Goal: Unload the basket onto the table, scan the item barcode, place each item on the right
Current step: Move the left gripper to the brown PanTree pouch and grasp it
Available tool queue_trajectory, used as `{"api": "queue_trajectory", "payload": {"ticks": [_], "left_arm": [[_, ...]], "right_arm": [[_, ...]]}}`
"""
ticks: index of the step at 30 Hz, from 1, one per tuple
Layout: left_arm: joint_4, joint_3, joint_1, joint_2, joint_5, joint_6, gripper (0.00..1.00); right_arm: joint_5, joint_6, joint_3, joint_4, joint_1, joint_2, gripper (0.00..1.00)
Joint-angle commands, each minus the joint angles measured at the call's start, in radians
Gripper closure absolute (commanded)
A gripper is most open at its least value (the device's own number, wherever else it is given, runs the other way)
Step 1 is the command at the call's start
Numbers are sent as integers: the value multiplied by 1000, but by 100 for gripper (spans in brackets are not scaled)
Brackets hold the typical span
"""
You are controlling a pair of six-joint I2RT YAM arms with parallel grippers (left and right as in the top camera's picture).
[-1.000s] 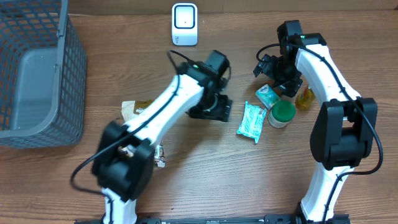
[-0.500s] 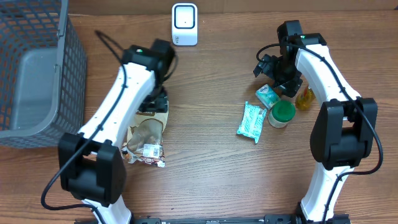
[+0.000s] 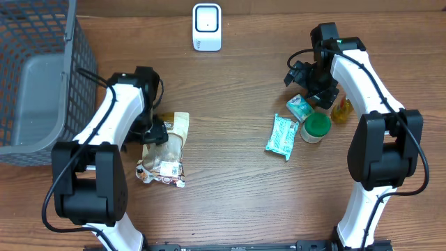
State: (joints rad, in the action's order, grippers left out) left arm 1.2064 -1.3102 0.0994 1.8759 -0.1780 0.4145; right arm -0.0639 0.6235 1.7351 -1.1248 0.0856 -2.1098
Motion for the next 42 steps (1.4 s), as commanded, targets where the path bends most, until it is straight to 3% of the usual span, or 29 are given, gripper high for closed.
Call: {"api": "queue_trajectory", "payload": {"ticks": [1,10,18,29,42], "left_arm": [[-19,41,6,1,95,-29,13],[-68,84,6,1,406,-34,14],[-132,84,6,1,564,-72,14],[-133,85,23,1,508,-79,18],[-137,98,190,1,525,-47,20]], "right_arm": [[-1,-4,27,3,-4,22,0],[-1,-4,27,3,-4,22,0],[-1,-4,27,3,-4,22,0],[-1,-4,27,3,-4,22,0],[-1,-4,27,3,-4,22,0]]}}
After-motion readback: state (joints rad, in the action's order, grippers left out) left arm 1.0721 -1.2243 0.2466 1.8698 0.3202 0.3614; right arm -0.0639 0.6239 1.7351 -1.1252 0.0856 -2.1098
